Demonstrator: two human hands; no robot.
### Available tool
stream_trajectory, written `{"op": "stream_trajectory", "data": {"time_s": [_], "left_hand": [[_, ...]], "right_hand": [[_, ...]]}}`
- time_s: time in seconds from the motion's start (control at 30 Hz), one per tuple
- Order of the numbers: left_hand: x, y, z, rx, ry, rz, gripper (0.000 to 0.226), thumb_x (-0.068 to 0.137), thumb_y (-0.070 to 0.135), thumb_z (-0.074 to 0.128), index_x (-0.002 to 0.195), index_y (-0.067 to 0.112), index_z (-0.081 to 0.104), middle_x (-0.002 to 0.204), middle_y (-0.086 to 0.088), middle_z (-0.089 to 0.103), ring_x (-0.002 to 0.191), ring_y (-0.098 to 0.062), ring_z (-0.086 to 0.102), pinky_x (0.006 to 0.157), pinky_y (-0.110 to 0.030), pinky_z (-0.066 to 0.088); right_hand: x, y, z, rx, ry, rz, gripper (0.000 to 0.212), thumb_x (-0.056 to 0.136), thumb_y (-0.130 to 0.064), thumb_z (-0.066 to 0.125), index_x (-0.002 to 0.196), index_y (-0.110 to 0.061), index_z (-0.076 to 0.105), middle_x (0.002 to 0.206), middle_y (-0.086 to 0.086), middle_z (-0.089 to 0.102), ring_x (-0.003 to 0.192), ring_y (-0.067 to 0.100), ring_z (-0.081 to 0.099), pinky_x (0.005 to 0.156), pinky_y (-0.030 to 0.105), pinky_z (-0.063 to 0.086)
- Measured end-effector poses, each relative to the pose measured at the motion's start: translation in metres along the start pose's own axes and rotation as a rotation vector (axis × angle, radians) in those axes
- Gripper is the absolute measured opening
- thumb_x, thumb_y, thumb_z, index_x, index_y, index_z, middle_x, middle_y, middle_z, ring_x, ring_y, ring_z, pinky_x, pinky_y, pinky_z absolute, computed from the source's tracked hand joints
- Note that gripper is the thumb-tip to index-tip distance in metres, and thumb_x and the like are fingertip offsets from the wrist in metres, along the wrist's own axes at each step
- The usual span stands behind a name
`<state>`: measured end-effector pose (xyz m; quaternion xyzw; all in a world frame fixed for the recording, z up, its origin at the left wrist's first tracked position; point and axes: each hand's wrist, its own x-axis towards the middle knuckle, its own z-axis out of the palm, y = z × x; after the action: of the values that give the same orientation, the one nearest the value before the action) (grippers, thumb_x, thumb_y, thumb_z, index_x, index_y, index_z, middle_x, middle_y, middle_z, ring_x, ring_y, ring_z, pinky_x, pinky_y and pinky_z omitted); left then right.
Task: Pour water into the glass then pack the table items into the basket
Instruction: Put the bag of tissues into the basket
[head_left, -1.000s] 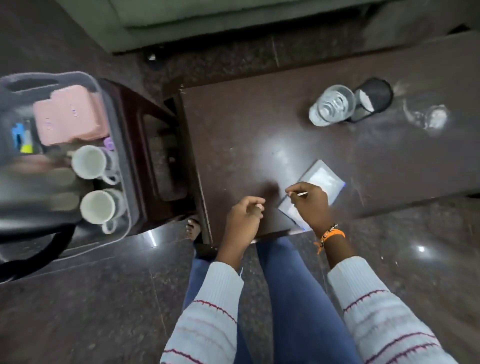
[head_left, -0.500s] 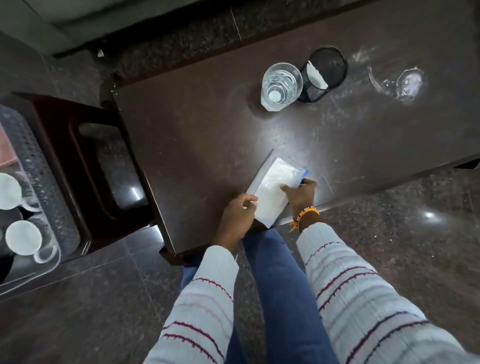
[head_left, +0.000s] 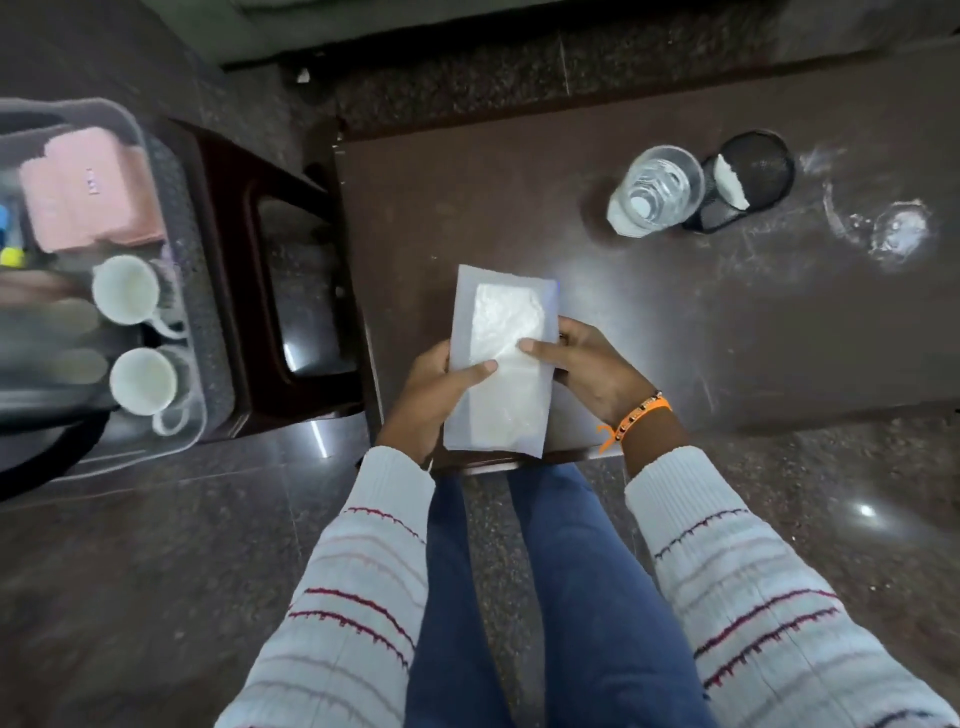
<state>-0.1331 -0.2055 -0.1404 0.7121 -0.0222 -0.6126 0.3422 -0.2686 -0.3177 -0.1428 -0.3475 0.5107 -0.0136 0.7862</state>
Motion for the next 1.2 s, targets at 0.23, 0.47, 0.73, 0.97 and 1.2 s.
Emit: {"op": "stream_trajectory", "data": {"time_s": [0.23, 0.47, 0.73, 0.97, 1.2], "left_hand": [[-0.038, 0.005, -0.075, -0.754, 0.167, 0.175, 0.038, 0.091, 0.009, 0.057, 0.129, 0.009, 0.053, 0.125, -0.011, 0.063, 0.115, -0.029, 0.06, 0.097, -0.045, 0.05], [-0.057, 0.029, -0.156, -1.105, 0.228, 0.458, 0.044, 0.096, 0.002, 0.044, 0.139, 0.001, 0.039, 0.132, -0.018, 0.054, 0.104, -0.022, 0.062, 0.087, -0.035, 0.056], [-0.054, 0.022, -0.225, -0.764, 0.294, 0.311, 0.021, 0.09, 0.0, 0.055, 0.103, 0.016, 0.054, 0.109, 0.0, 0.061, 0.11, -0.018, 0.055, 0.093, -0.025, 0.045], [-0.053, 0.007, -0.251, -0.531, 0.356, 0.217, 0.016, 0.091, 0.001, 0.052, 0.1, 0.01, 0.061, 0.095, -0.009, 0.062, 0.085, -0.017, 0.058, 0.086, -0.03, 0.047], [-0.045, 0.007, -0.265, -0.441, 0.303, 0.195, 0.017, 0.09, 0.001, 0.051, 0.092, 0.015, 0.061, 0.09, -0.006, 0.06, 0.091, -0.024, 0.057, 0.097, -0.043, 0.047]], "right_hand": [[-0.006, -0.012, 0.077, -0.174, -0.155, 0.031, 0.022, 0.083, -0.017, 0.065, 0.103, -0.027, 0.063, 0.091, -0.014, 0.071, 0.091, 0.005, 0.066, 0.083, 0.025, 0.051], [0.008, -0.039, 0.204, 0.171, -0.12, -0.028, 0.02, 0.086, 0.003, 0.055, 0.093, -0.015, 0.061, 0.086, -0.004, 0.073, 0.08, 0.005, 0.069, 0.069, 0.015, 0.056], [0.049, -0.101, 0.304, 0.124, 0.036, -0.248, 0.018, 0.09, 0.001, 0.052, 0.091, -0.014, 0.062, 0.069, -0.009, 0.074, 0.071, 0.004, 0.068, 0.071, 0.019, 0.057], [0.111, -0.126, 0.4, -0.306, 0.115, -0.346, 0.015, 0.085, 0.004, 0.058, 0.077, -0.008, 0.062, 0.079, 0.005, 0.063, 0.062, 0.009, 0.06, 0.064, 0.02, 0.053], [0.167, -0.121, 0.441, -0.706, 0.211, -0.364, 0.012, 0.075, -0.01, 0.072, 0.071, -0.012, 0.061, 0.085, 0.011, 0.059, 0.079, 0.022, 0.056, 0.078, 0.036, 0.05]]}}
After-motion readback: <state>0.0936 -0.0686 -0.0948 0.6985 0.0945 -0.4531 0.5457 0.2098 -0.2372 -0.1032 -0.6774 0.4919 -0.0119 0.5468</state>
